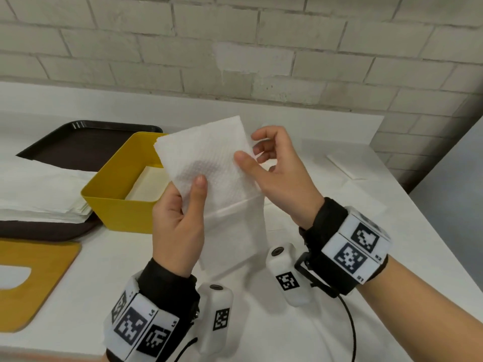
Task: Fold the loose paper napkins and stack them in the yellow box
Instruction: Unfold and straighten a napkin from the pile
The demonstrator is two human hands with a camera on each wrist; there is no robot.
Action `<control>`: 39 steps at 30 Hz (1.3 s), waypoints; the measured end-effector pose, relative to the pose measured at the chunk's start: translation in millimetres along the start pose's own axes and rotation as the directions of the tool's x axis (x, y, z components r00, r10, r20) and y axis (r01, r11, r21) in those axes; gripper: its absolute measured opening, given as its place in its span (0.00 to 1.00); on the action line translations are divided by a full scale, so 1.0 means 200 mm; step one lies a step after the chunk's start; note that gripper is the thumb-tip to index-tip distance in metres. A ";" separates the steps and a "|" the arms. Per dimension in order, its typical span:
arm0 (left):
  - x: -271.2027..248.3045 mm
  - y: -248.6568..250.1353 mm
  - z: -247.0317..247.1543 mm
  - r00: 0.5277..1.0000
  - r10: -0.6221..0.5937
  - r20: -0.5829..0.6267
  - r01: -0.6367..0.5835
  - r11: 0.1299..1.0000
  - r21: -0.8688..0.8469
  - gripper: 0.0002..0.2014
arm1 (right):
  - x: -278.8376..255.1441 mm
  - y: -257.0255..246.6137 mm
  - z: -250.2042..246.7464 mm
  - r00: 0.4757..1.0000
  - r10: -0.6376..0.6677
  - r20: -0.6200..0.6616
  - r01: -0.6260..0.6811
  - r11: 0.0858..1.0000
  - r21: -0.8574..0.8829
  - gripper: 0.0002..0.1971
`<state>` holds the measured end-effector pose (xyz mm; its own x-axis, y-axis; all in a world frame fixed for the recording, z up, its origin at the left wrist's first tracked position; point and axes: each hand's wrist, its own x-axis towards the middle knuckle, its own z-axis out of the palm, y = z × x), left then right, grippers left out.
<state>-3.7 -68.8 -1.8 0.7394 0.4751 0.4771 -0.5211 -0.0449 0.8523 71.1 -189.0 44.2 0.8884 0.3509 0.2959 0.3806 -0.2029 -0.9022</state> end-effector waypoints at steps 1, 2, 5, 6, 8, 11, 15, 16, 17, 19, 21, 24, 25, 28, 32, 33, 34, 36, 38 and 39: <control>0.00 0.00 0.00 1.000 -0.014 -0.018 0.013 0.999 -0.029 0.10 | -0.01 0.01 0.00 0.996 0.053 0.070 -0.052 0.999 -0.009 0.18; -0.01 -0.01 -0.01 0.999 -0.027 -0.030 0.026 0.998 -0.056 0.11 | -0.02 0.02 0.00 0.979 0.107 0.172 -0.106 0.994 -0.015 0.21; -0.02 -0.01 -0.05 0.997 0.016 -0.072 -0.018 1.000 -0.019 0.25 | -0.07 0.04 0.02 0.915 0.114 0.387 -0.097 0.993 -0.062 0.16; -0.02 -0.01 -0.08 0.996 0.035 -0.087 -0.037 0.999 -0.014 0.30 | -0.08 0.04 0.01 0.909 0.077 0.410 -0.032 0.993 -0.114 0.16; -0.01 0.00 -0.15 0.994 -0.008 -0.111 0.004 0.999 -0.036 0.37 | -0.07 0.02 0.00 0.881 0.029 0.472 0.112 0.957 -0.267 0.17; 0.01 0.02 -0.28 0.995 -0.095 -0.030 0.098 0.986 0.131 0.31 | -0.03 -0.03 -0.03 0.810 0.083 0.580 0.276 0.818 -0.504 0.14; -0.07 -0.01 -0.40 0.964 -0.234 0.125 0.151 0.872 0.466 0.15 | -0.02 -0.12 0.02 0.732 0.131 0.668 0.499 0.563 -0.658 0.11; -0.10 -0.02 -0.42 0.959 -0.254 0.126 0.158 0.847 0.508 0.13 | -0.03 -0.12 0.05 0.722 0.118 0.682 0.559 0.483 -0.674 0.10; -0.13 -0.03 -0.43 0.953 -0.279 0.115 0.179 0.829 0.530 0.13 | -0.05 -0.12 0.08 0.710 0.100 0.697 0.608 0.414 -0.678 0.09; -0.19 -0.05 -0.47 0.942 -0.324 0.084 0.231 0.811 0.537 0.15 | -0.08 -0.08 0.16 0.668 0.080 0.740 0.681 0.338 -0.650 0.10; -0.24 -0.07 -0.50 0.925 -0.377 0.039 0.302 0.796 0.524 0.15 | -0.12 -0.04 0.23 0.618 0.085 0.782 0.723 0.330 -0.607 0.11; -0.28 -0.10 -0.52 0.887 -0.461 -0.017 0.410 0.772 0.487 0.13 | -0.16 0.01 0.30 0.603 0.137 0.786 0.702 0.376 -0.605 0.15; -0.29 -0.11 -0.52 0.877 -0.479 -0.027 0.435 0.771 0.465 0.13 | -0.16 0.03 0.31 0.610 0.150 0.778 0.687 0.390 -0.613 0.15; -0.29 -0.11 -0.49 0.864 -0.502 -0.040 0.468 0.770 0.434 0.12 | -0.17 0.05 0.35 0.632 0.144 0.761 0.665 0.404 -0.629 0.15; -0.27 -0.09 -0.48 0.878 -0.469 -0.091 0.464 0.791 0.400 0.12 | -0.16 0.04 0.36 0.629 0.076 0.773 0.694 0.392 -0.603 0.12; -0.26 -0.09 -0.49 0.883 -0.457 -0.109 0.462 0.801 0.380 0.13 | -0.16 0.03 0.35 0.632 0.062 0.772 0.690 0.407 -0.598 0.11; -0.25 -0.09 -0.50 0.884 -0.450 -0.126 0.463 0.809 0.362 0.15 | -0.15 0.02 0.33 0.638 0.065 0.767 0.674 0.434 -0.598 0.10; -0.24 -0.10 -0.52 0.878 -0.458 -0.140 0.476 0.807 0.349 0.18 | -0.14 0.01 0.30 0.646 0.127 0.753 0.642 0.444 -0.626 0.13; -0.24 -0.11 -0.51 0.867 -0.487 -0.103 0.489 0.792 0.365 0.17 | -0.14 0.03 0.30 0.633 0.214 0.744 0.640 0.395 -0.659 0.10; -0.24 -0.11 -0.50 0.862 -0.501 -0.080 0.491 0.784 0.380 0.16 | -0.15 0.04 0.31 0.628 0.242 0.740 0.640 0.380 -0.668 0.06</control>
<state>-70.8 -3.7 -64.9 0.8643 0.5018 -0.0328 0.1162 -0.1358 0.9839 31.6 -144.4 8.8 0.4601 0.8475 -0.2646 0.8847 -0.4627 0.0561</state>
